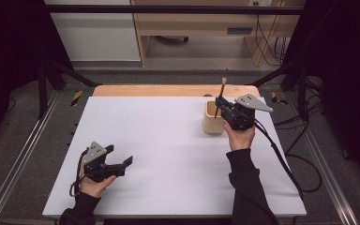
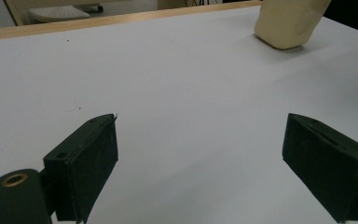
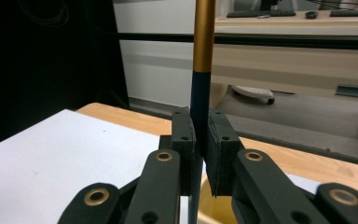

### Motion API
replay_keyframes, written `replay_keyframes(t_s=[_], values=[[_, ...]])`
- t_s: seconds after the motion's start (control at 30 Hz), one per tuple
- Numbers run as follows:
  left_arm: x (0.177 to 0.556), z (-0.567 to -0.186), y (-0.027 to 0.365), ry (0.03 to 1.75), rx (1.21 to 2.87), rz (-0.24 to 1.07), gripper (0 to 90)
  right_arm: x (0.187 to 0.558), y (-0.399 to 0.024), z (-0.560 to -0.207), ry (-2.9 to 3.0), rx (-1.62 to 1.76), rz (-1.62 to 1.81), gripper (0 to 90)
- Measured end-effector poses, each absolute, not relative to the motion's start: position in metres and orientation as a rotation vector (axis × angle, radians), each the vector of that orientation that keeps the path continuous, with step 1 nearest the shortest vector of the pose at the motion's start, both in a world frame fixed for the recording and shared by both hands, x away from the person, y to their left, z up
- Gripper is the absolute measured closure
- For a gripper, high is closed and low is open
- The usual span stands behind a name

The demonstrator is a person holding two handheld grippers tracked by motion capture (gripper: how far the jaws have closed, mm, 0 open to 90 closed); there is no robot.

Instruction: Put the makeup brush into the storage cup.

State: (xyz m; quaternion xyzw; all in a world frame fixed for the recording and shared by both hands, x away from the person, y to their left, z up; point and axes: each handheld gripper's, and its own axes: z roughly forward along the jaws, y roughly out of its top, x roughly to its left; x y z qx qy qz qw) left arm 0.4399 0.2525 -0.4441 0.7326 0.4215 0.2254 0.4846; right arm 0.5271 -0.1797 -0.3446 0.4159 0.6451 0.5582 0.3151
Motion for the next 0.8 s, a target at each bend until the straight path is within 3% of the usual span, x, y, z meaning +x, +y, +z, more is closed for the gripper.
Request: replay_keyframes(t_s=[0.8], values=[[0.444,-0.445,0.259,1.049,1.782,0.558,9.9,0.584,-0.189,-0.366,1.640,1.245,1.354,83.5]])
